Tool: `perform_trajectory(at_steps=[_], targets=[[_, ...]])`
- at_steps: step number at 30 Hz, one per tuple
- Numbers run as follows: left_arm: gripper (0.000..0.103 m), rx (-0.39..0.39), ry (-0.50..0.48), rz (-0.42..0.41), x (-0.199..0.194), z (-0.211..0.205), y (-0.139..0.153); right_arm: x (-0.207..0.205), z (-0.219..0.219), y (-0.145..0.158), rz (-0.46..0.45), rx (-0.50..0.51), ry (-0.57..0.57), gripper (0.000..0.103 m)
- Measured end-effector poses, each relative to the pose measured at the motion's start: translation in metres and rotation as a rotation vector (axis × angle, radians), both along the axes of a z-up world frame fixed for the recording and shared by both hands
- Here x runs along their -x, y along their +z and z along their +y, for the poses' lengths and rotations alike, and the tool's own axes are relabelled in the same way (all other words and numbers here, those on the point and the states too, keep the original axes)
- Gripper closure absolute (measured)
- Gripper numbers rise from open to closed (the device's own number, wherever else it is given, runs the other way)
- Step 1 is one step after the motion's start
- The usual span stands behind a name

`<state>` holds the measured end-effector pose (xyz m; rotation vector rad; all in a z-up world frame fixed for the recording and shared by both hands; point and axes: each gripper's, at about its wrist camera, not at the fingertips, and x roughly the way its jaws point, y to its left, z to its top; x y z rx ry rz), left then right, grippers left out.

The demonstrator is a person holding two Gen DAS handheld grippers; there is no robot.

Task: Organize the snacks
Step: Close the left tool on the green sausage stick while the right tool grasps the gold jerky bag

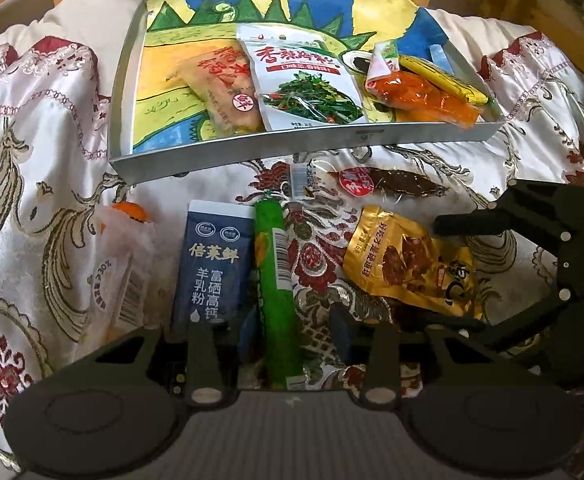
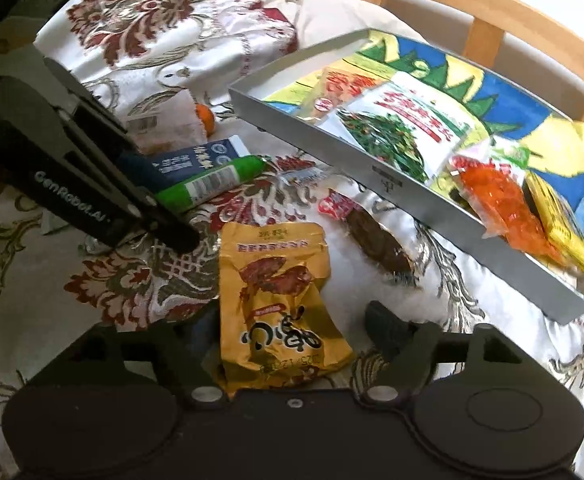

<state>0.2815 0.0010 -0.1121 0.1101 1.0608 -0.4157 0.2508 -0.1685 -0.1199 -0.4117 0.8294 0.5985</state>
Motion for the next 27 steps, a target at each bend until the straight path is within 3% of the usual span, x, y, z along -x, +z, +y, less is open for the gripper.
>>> perform_trajectory(at_steps=[3,6,10,23,27], targets=[[0.070,-0.023,-0.004,-0.008,0.002,-0.002,0.000,0.005,0.004,0.002,-0.018,0.015,0.032,0.045],[0.083,-0.018,0.009,-0.008,0.003,-0.001,0.004,0.008,0.009,0.002,-0.030,0.038,0.047,0.048],[0.084,0.009,0.031,0.009,0.004,0.001,0.007,0.010,0.012,0.003,-0.043,0.067,0.059,0.054],[0.085,0.076,0.065,-0.040,0.011,0.002,0.024,0.041,0.029,0.000,-0.309,0.324,0.213,0.058],[0.085,0.109,0.107,-0.098,0.011,0.006,0.032,0.042,0.026,0.008,-0.360,0.305,0.199,0.058]])
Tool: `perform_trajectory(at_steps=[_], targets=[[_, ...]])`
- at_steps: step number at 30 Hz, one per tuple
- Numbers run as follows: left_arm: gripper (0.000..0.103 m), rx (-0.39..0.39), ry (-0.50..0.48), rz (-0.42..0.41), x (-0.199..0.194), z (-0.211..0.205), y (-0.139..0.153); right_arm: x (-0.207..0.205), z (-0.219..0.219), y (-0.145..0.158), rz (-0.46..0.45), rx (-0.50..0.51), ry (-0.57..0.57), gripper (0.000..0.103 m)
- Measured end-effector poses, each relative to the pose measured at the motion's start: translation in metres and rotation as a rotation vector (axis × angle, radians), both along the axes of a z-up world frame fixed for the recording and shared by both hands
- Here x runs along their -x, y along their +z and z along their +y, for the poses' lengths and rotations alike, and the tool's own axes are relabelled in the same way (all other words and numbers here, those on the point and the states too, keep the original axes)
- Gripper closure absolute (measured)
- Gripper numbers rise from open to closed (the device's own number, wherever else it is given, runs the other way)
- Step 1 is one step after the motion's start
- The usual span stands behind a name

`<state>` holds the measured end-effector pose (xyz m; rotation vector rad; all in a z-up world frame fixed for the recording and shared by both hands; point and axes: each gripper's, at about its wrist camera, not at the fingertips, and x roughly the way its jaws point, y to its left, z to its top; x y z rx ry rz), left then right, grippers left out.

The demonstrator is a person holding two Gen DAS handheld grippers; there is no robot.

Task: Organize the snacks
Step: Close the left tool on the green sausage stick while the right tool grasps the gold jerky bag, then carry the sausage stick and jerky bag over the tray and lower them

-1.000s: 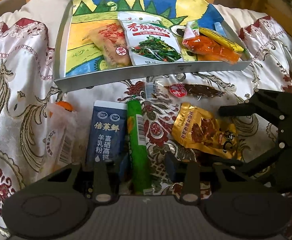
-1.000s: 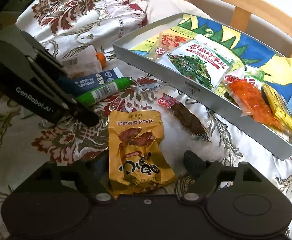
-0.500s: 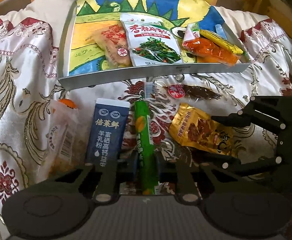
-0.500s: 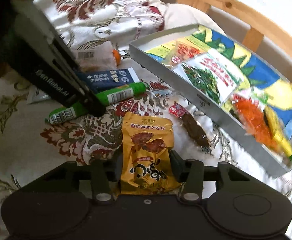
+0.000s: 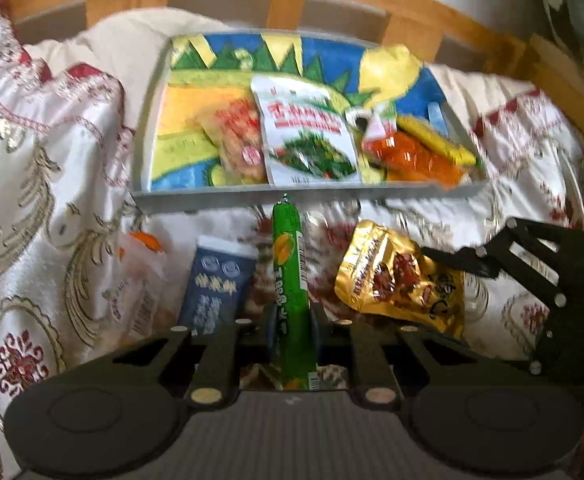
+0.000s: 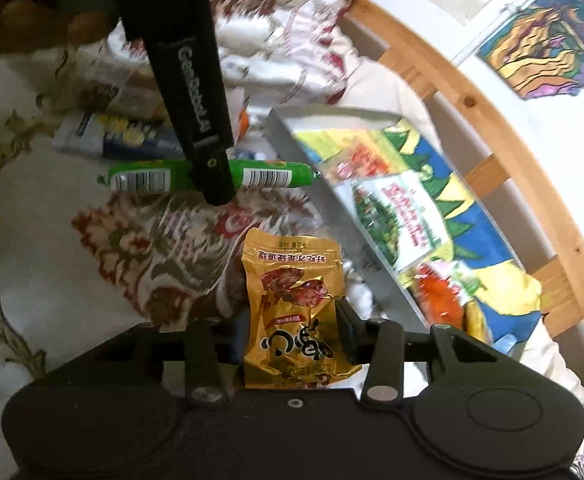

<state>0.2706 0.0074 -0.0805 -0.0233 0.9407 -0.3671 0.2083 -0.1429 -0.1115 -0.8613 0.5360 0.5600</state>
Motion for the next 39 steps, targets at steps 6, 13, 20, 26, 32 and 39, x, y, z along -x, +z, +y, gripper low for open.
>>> perform_trajectory(at_steps=[6,13,20,26,32,39], targets=[[0.085,0.038,0.063,-0.093,-0.001,0.007,0.013,0.002,-0.002,0.013,-0.088,-0.042,0.005,0.058],[0.085,0.096,0.183,-0.245,-0.022,0.006,0.030,-0.025,0.003,0.031,-0.258,-0.094,-0.041,0.057],[0.085,0.079,0.258,-0.403,-0.060,0.006,0.042,-0.072,-0.001,0.046,-0.324,-0.230,-0.176,0.057],[0.085,0.084,0.306,-0.413,-0.088,0.016,0.030,-0.103,-0.015,0.049,-0.256,-0.366,-0.302,0.057],[0.085,0.081,0.328,-0.351,-0.102,0.022,0.005,-0.122,-0.021,0.031,-0.181,-0.395,-0.358,0.057],[0.085,0.061,0.312,-0.326,-0.110,0.017,-0.009,-0.130,-0.016,0.014,-0.152,-0.383,-0.358,0.057]])
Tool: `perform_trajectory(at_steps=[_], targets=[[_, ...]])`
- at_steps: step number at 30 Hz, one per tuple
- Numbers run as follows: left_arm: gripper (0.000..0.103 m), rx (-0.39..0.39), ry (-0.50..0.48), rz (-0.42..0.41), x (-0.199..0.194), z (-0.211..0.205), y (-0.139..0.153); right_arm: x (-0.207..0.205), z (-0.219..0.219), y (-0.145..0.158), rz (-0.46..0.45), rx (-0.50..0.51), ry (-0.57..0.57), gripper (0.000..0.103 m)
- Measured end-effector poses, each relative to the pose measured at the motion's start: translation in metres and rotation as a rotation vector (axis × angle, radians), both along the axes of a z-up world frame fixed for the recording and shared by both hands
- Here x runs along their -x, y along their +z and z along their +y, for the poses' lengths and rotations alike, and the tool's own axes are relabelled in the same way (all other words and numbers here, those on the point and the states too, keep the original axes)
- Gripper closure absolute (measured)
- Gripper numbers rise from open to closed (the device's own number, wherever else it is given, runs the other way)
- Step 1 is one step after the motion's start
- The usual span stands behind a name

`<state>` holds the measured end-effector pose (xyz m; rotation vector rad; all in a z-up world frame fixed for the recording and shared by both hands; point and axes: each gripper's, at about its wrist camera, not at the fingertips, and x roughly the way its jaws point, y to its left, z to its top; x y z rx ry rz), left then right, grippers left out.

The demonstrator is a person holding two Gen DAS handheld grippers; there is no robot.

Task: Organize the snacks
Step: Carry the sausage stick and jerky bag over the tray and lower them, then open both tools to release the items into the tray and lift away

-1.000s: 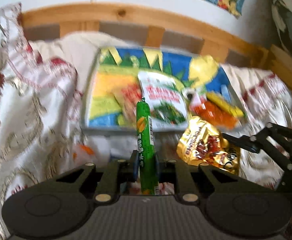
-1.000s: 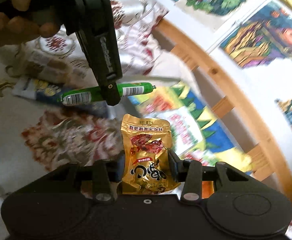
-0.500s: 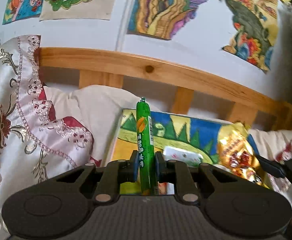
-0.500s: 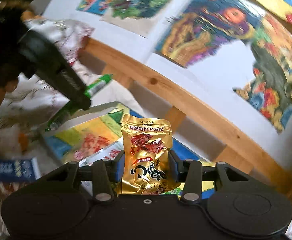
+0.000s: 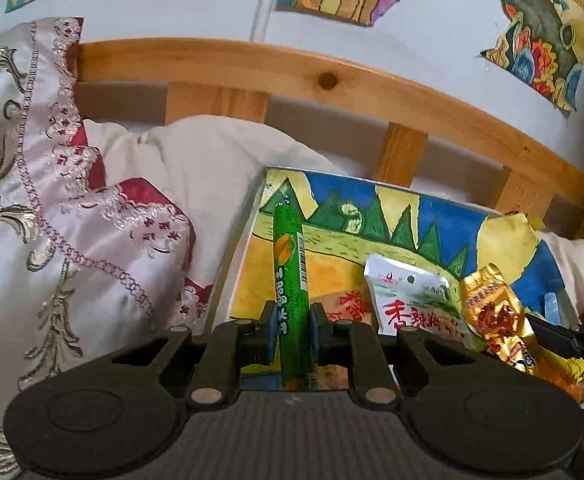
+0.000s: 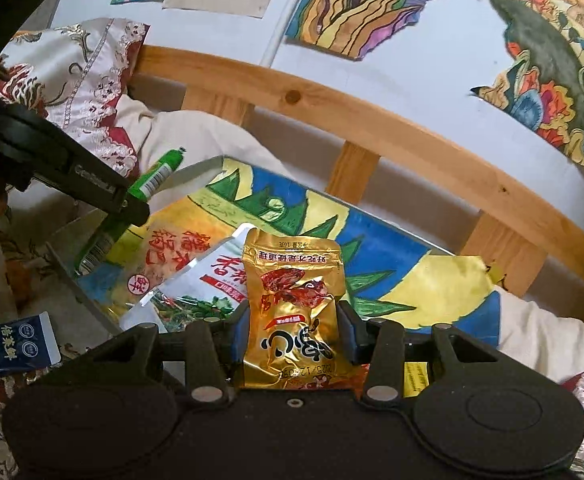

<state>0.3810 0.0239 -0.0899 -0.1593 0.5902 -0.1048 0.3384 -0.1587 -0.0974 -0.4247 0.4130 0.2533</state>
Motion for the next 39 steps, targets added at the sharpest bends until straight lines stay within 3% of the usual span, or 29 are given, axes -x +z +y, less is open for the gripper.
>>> perform_trajectory(at_steps=[17,21,27,29,32,36,39], targets=[[0.083,-0.109,0.022,0.043,-0.008,-0.008,-0.006,-0.009,0.008,-0.010,0.069,-0.007,0.000,0.054],[0.081,-0.133,0.031,0.046,-0.009,-0.009,-0.004,-0.009,0.007,-0.010,0.076,-0.019,-0.005,0.047],[0.066,-0.113,0.033,0.033,-0.005,-0.008,0.004,-0.004,0.008,-0.004,0.043,-0.026,-0.008,0.027],[0.054,-0.111,0.035,0.010,-0.001,-0.008,0.010,-0.002,0.007,0.000,0.027,-0.030,-0.015,0.023],[0.037,-0.102,0.052,-0.041,0.010,-0.007,0.024,0.004,0.004,0.010,-0.009,-0.042,-0.036,0.015],[0.021,-0.066,0.095,-0.121,0.029,-0.001,0.044,0.017,-0.006,0.032,-0.067,-0.088,-0.068,0.006],[0.009,-0.082,0.155,-0.208,0.050,0.000,0.058,0.032,-0.013,0.051,-0.115,-0.129,-0.077,0.001]])
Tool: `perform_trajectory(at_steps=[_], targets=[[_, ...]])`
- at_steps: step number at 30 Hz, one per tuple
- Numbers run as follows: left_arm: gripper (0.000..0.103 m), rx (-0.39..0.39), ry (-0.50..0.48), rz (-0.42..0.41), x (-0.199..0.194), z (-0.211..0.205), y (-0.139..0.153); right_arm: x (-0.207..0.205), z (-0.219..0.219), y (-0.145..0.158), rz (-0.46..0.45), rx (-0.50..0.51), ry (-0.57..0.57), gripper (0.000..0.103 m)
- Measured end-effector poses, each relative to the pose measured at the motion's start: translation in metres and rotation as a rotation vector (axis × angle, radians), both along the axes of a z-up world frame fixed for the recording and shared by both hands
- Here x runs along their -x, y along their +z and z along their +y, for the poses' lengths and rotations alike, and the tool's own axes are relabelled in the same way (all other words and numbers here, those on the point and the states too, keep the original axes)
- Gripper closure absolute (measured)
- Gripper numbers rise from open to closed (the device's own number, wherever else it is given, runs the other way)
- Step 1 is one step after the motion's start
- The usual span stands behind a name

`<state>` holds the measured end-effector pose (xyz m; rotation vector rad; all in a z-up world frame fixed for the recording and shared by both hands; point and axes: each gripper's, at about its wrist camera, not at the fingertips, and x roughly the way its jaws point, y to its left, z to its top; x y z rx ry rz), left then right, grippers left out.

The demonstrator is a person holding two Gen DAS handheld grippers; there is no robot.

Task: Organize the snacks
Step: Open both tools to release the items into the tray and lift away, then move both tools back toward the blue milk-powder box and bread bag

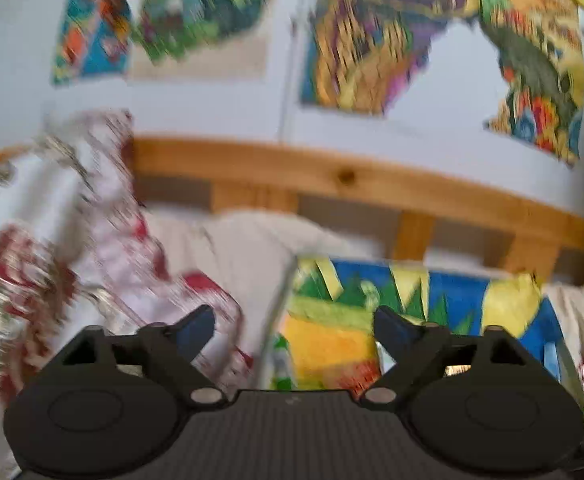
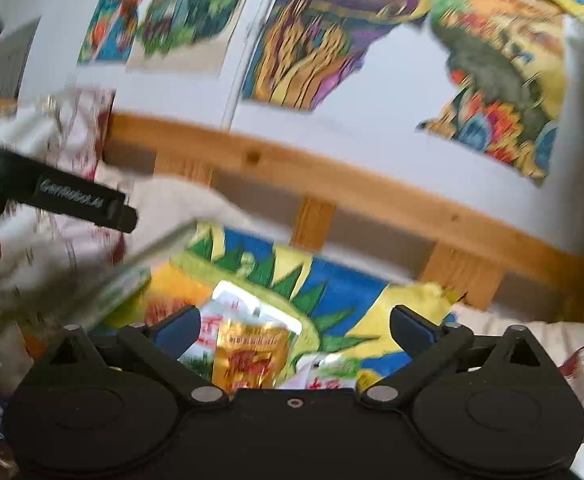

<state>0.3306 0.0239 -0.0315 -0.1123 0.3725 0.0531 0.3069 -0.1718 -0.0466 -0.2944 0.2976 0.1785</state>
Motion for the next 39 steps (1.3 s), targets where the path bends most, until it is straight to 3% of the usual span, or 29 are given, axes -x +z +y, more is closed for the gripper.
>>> perform_trajectory(at_steps=[7,23,30,39], targets=[[0.001,0.011,0.037,-0.110,0.051,0.008,0.032,0.043,-0.006,0.035,-0.106,-0.041,0.008,0.001],[0.001,-0.061,0.058,-0.127,0.150,0.011,0.044,0.144,-0.014,0.067,-0.193,-0.157,-0.063,0.001],[0.001,-0.121,0.027,-0.105,0.185,0.005,0.040,0.180,-0.018,0.069,-0.184,-0.200,-0.110,0.001],[0.001,-0.108,0.000,-0.086,0.224,0.004,0.038,0.225,-0.025,0.065,-0.132,-0.249,-0.147,0.001]])
